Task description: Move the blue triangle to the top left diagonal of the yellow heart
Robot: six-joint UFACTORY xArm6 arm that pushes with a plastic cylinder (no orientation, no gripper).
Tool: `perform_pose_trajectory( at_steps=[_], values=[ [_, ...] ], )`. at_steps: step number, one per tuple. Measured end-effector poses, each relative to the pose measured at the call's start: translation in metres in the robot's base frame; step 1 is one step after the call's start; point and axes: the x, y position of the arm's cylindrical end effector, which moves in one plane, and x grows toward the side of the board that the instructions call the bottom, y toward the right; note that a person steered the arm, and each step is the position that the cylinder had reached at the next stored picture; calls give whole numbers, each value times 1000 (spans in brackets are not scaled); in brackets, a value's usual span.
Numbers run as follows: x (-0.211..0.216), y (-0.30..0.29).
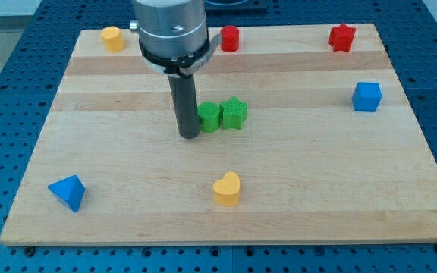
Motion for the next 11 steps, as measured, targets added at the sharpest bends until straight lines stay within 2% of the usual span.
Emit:
perform_pose_trajectory(
  at_steps=[2, 4, 5, 7, 9, 11],
  values=[
    [5, -95],
    [46, -184],
    [72, -202],
    [120, -205],
    [111, -186],
    [111, -131]
  ],
)
